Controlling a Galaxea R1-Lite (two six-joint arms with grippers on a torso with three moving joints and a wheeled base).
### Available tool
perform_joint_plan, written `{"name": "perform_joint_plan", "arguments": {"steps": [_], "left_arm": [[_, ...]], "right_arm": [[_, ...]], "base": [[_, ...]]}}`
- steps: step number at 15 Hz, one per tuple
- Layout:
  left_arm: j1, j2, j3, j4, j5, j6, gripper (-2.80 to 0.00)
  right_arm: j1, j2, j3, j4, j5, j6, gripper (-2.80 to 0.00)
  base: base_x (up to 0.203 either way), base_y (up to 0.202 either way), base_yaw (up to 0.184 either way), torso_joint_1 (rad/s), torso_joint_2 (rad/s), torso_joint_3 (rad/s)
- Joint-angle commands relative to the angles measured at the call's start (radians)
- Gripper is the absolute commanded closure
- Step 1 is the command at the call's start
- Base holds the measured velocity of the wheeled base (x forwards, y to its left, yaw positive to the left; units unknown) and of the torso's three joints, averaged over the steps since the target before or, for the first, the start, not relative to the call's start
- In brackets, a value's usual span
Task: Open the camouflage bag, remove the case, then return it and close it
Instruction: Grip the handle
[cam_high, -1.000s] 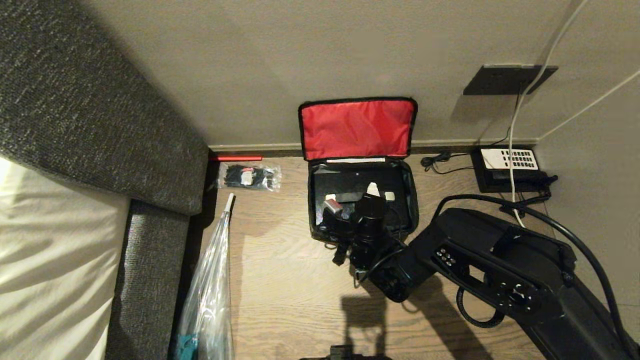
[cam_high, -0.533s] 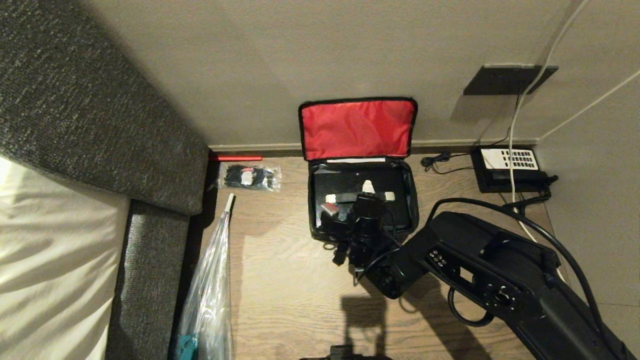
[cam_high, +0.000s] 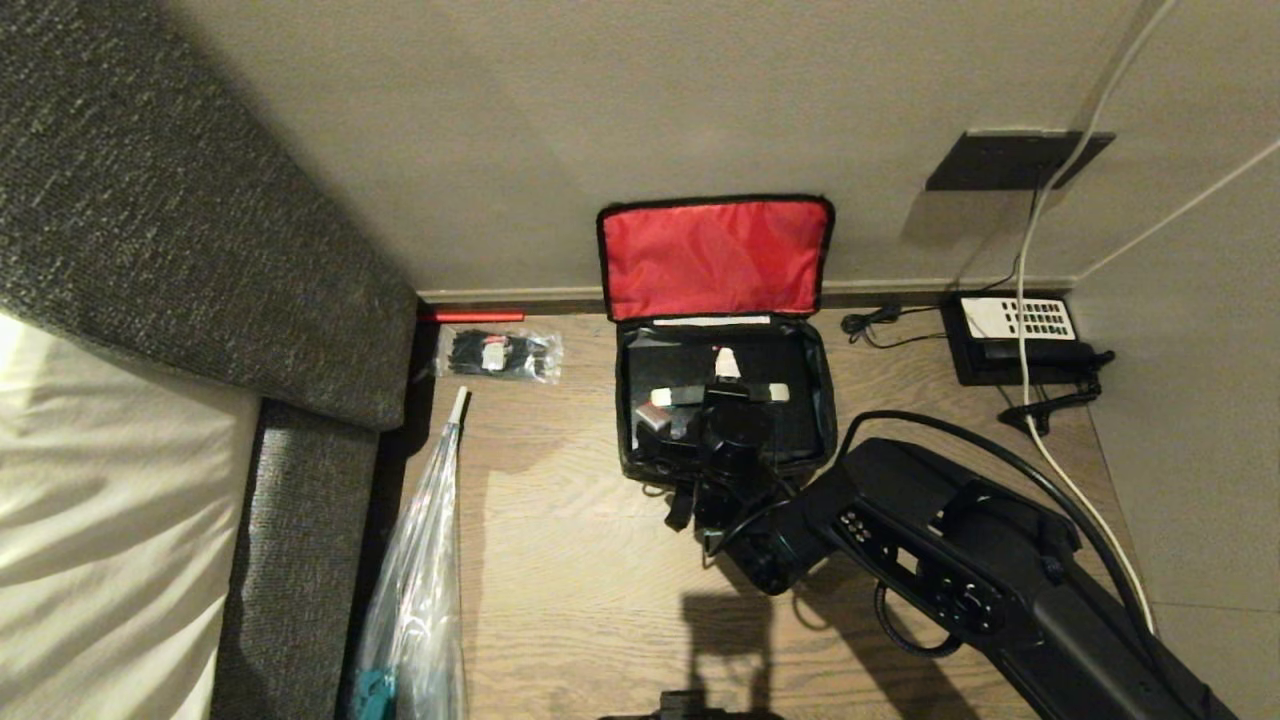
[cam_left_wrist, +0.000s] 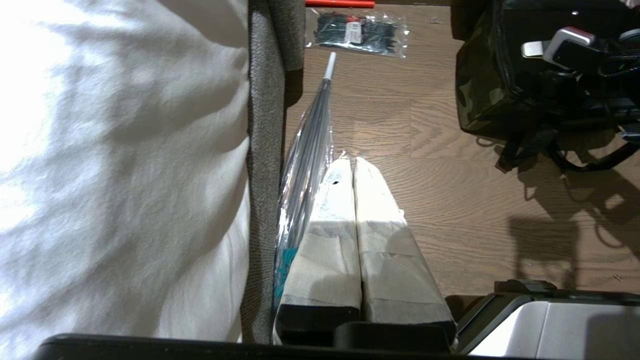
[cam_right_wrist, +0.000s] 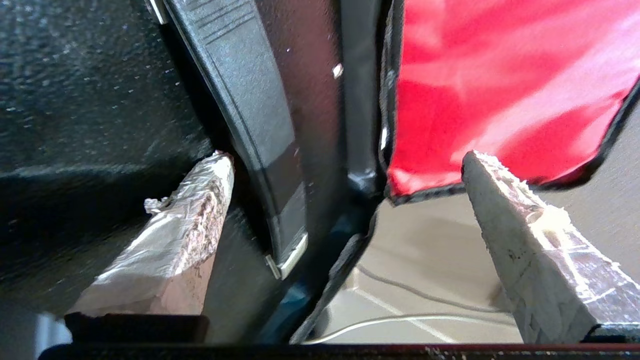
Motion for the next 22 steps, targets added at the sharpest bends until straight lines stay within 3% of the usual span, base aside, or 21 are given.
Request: {"name": "perform_joint_plan", "arguments": {"steps": [1,4,11,15,22], "left_arm": [[0.000,-0.002,0.002,0.000,0.001,0.000,0.00],[0.000,-0.002,0.002,0.000,0.001,0.000,0.00],[0.000,-0.003,0.002,0.000,0.001,0.000,0.00],[0.000,-0.003,0.003,0.000,0.001,0.000,0.00],[0.000,-0.003,0.002,0.000,0.001,0.000,0.00]], "right_arm": [[-0.019,0.018,-0.015,-0.007,-0.002,-0.065,-2.80],[-0.024,0.035,-0.022,-0.007,-0.005,-0.094,-2.80],[-0.054,0.054,-0.187,0.000,-0.050,-0.196,-2.80],[-0.061,0.065,-0.269,0.008,-0.057,-0.209,-2.80],[-0.062,0.100,-0.279,0.012,-0.059,-0.174,-2.80]], "base": [[0.000,0.000,0.000,0.000,0.00,0.000],[0.000,0.000,0.000,0.000,0.00,0.000],[0.000,0.000,0.000,0.000,0.00,0.000],[0.000,0.000,0.000,0.000,0.00,0.000],[0.000,0.000,0.000,0.000,0.00,0.000]]}}
